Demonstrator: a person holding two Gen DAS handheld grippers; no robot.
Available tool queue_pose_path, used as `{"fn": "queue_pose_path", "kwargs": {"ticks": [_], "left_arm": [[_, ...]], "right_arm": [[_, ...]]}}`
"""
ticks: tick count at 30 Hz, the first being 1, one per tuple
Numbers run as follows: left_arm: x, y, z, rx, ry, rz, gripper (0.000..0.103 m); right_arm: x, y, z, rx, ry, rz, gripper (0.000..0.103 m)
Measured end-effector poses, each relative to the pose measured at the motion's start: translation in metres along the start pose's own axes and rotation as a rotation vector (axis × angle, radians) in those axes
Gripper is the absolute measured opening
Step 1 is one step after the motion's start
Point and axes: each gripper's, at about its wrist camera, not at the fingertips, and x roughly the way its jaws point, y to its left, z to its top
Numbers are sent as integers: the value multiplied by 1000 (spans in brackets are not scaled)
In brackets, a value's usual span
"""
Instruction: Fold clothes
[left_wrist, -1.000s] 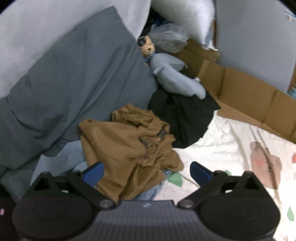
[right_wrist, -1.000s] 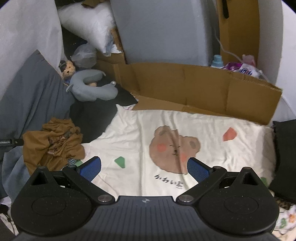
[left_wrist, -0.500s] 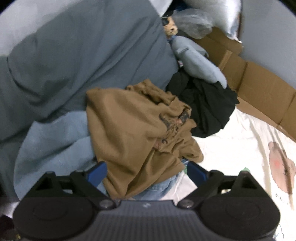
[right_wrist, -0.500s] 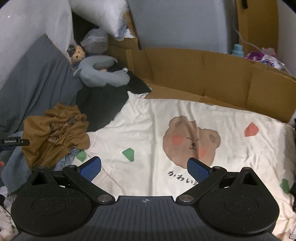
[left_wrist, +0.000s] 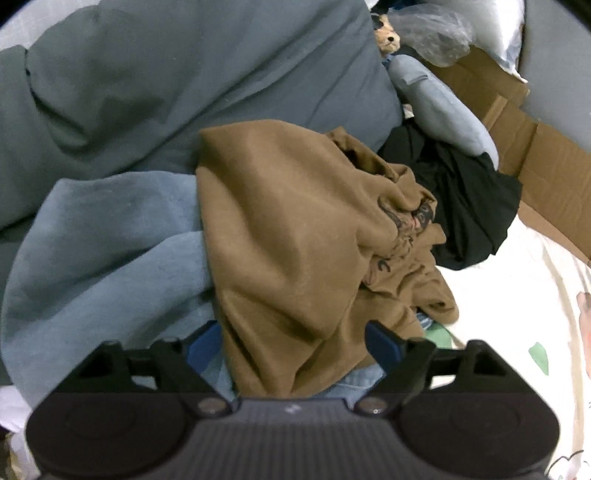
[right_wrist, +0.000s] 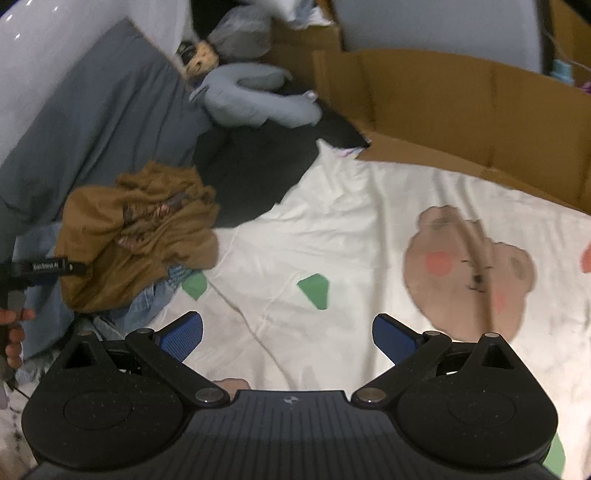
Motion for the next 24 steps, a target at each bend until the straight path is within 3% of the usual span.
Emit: {"fn": "queue_pose_path", "kwargs": {"ticks": [3, 5, 7, 10, 14, 20, 24], "left_arm": [[9, 2, -1, -3, 5, -10, 78], [15, 4, -1, -8, 14, -13, 60], [18, 6, -2, 2, 20, -1, 50], [15, 9, -2, 2, 22, -41, 22], [7, 15, 0, -35, 24, -85, 13], [-12, 21, 6, -39, 3, -115, 11], [-24, 26, 12, -44, -8, -130, 8]], "right_arm": [[24, 8, -2, -3, 24, 36, 94], [39, 13, -3, 8, 32, 65, 94], [51, 22, -3, 17, 34, 100, 94], [66, 37, -2, 21, 44, 151, 94], [87, 55, -7, 55, 61, 233, 94], [121, 81, -13, 65, 66, 306, 94], [145, 97, -5, 57, 81, 358, 80]]}}
